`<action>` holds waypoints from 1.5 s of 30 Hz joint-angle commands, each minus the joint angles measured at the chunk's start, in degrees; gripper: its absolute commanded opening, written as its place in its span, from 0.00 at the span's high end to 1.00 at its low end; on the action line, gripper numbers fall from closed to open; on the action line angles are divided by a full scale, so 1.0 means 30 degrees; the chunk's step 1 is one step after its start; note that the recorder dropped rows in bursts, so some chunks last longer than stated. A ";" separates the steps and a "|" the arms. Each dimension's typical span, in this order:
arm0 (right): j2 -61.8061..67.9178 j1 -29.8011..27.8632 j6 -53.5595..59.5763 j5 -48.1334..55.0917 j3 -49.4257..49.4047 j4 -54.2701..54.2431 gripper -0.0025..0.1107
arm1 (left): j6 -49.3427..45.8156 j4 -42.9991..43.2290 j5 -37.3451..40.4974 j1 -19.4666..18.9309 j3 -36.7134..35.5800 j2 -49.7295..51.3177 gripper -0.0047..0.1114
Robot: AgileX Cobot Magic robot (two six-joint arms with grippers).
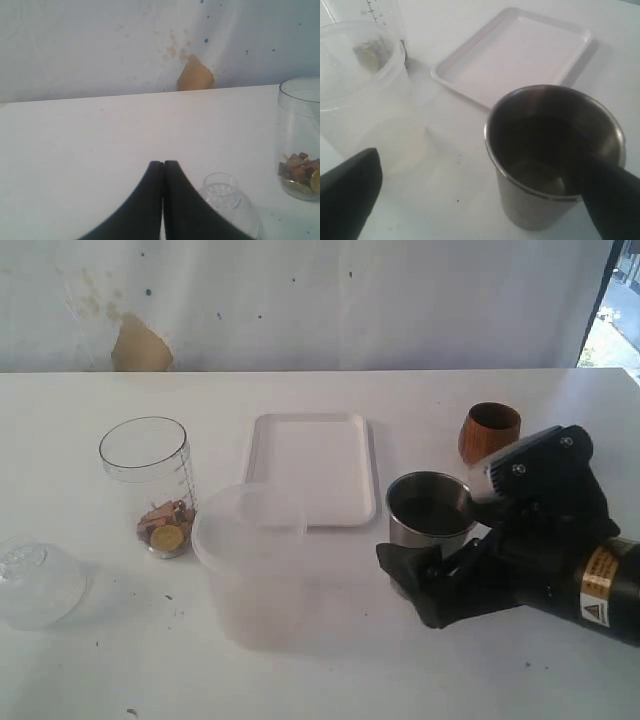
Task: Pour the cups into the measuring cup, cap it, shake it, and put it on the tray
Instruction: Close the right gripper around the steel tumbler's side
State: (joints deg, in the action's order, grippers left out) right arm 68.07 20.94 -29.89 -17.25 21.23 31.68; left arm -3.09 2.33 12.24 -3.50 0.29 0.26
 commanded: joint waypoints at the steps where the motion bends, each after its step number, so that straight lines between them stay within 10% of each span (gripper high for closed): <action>1: 0.0266 -0.0161 0.4592 0.0290 -0.0188 -0.4546 0.05 | 0.0017 -0.0126 -0.0215 0.0073 -0.0096 -0.0088 0.95; 45: 1.0390 -0.0161 1.0371 -1.1006 -0.1321 -1.1583 0.05 | 0.0017 -0.0126 -0.0215 0.0073 -0.0096 -0.0088 0.95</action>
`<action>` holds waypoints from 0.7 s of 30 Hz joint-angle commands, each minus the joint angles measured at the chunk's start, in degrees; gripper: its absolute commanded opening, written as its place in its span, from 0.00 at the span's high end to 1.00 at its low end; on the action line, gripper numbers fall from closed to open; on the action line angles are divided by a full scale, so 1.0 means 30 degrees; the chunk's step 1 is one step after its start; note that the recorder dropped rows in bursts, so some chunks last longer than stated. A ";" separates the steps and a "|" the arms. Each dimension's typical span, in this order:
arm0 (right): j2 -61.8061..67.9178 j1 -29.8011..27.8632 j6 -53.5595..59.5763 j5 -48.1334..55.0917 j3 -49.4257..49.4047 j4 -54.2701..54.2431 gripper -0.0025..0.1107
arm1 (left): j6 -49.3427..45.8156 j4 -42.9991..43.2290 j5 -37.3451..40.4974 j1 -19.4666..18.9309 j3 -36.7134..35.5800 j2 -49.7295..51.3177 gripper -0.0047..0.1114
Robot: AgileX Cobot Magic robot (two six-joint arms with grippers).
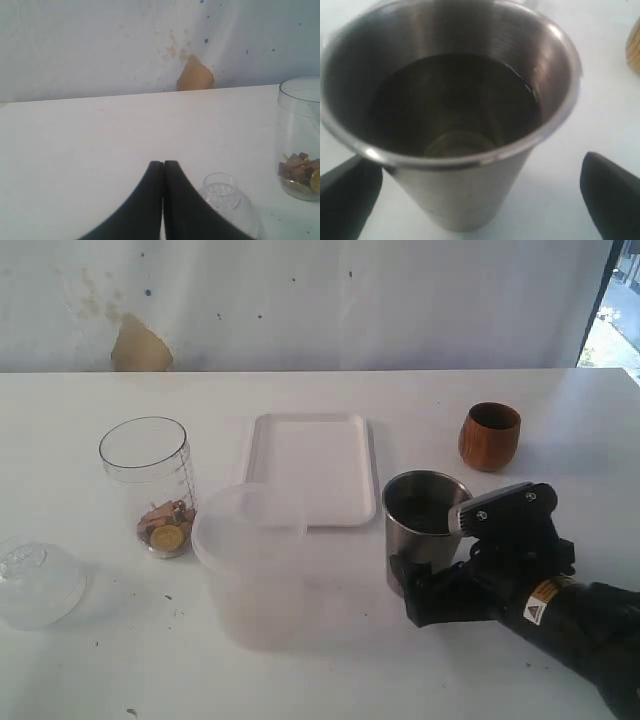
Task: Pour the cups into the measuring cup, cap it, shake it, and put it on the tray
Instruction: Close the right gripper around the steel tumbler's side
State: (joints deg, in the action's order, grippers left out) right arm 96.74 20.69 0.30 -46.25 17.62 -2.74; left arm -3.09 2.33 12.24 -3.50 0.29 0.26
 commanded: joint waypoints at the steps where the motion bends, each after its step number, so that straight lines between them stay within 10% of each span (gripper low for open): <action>1: 0.1095 -0.0078 0.0307 -0.1757 -0.0115 -0.0109 0.05 | 0.0017 -0.0126 -0.0215 0.0073 -0.0096 -0.0088 0.95; 21: 0.3342 -0.0078 0.0307 -0.4482 0.1115 -0.0081 0.05 | 0.0017 -0.0126 -0.0215 0.0073 -0.0096 -0.0088 0.95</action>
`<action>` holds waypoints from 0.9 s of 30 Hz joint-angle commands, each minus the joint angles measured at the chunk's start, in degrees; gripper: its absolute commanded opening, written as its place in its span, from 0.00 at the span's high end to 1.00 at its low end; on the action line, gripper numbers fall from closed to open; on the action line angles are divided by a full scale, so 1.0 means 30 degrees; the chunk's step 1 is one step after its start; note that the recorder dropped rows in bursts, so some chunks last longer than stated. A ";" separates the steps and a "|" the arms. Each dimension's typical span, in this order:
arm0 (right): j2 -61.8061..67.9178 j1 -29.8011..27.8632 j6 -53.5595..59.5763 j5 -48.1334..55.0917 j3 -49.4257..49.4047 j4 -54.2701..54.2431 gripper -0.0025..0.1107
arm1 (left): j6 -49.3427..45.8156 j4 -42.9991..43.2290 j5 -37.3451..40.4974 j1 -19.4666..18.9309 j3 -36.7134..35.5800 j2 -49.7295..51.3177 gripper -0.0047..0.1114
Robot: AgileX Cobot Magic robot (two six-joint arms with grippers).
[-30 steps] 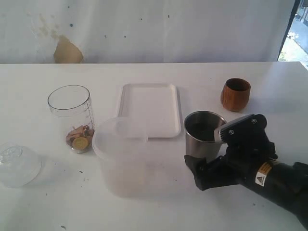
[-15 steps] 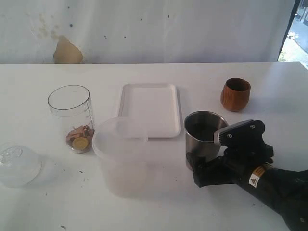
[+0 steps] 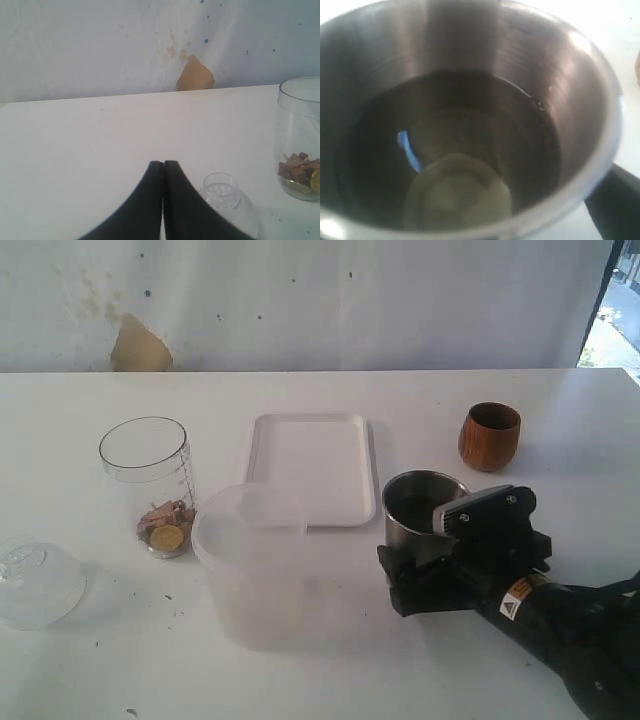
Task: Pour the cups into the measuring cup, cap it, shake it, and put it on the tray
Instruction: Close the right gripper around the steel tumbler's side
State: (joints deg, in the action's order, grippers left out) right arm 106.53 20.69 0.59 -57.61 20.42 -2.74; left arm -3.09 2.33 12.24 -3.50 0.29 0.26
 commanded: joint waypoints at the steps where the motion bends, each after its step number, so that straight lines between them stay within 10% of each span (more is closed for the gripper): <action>1: 0.0079 -0.0078 0.0212 -0.0777 0.0181 -0.0081 0.05 | 0.0017 -0.0126 -0.0215 0.0073 -0.0096 -0.0088 0.95; 27: 0.1006 -0.0078 0.0212 -0.1369 0.0827 -0.0081 0.05 | 0.0017 -0.0126 -0.0215 0.0073 -0.0096 -0.0088 0.95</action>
